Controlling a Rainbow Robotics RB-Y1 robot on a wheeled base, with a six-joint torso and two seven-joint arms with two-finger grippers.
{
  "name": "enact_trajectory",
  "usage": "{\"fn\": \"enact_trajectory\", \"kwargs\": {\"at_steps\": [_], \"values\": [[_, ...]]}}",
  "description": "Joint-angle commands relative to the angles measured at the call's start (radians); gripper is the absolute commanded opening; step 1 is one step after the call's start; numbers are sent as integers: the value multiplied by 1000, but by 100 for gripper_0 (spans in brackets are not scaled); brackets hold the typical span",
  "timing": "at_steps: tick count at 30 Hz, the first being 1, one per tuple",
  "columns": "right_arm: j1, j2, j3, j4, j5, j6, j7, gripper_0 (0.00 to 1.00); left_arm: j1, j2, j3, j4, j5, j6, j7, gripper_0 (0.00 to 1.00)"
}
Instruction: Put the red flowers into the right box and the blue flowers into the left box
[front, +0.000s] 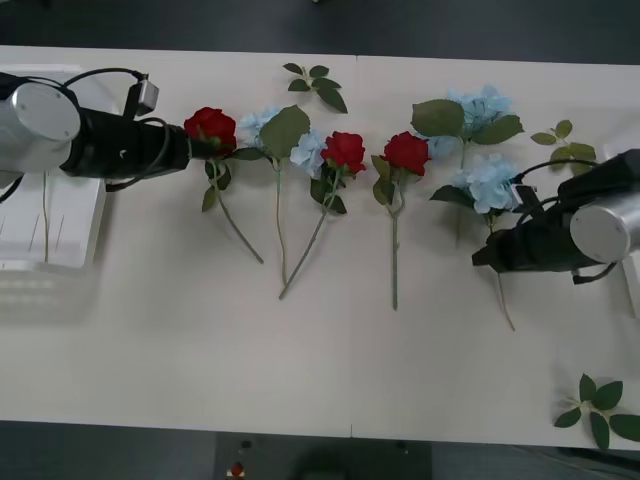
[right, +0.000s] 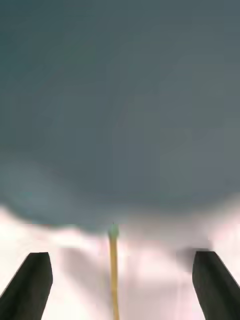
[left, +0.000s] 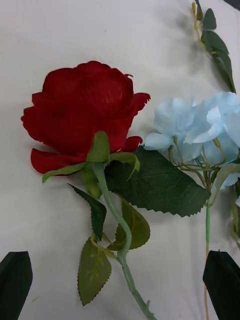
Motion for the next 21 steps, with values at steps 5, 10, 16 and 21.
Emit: {"fn": "enact_trajectory", "kwargs": {"at_steps": [5,10,16,21], "values": [[-39,58,12,47,46,16,-11,5,-11,-72,23,36,-26,-84,33,100],[-39,59,12,47,69,31,-1,0,-23,-121,23,91,-73,-113,33,100],[-41,58,12,47,99,37,3,0,-38,-161,23,151,-130,-133,34,100],[-62,26,5,27,119,68,-2,0,-44,-184,23,184,-185,-144,37,100]]}}
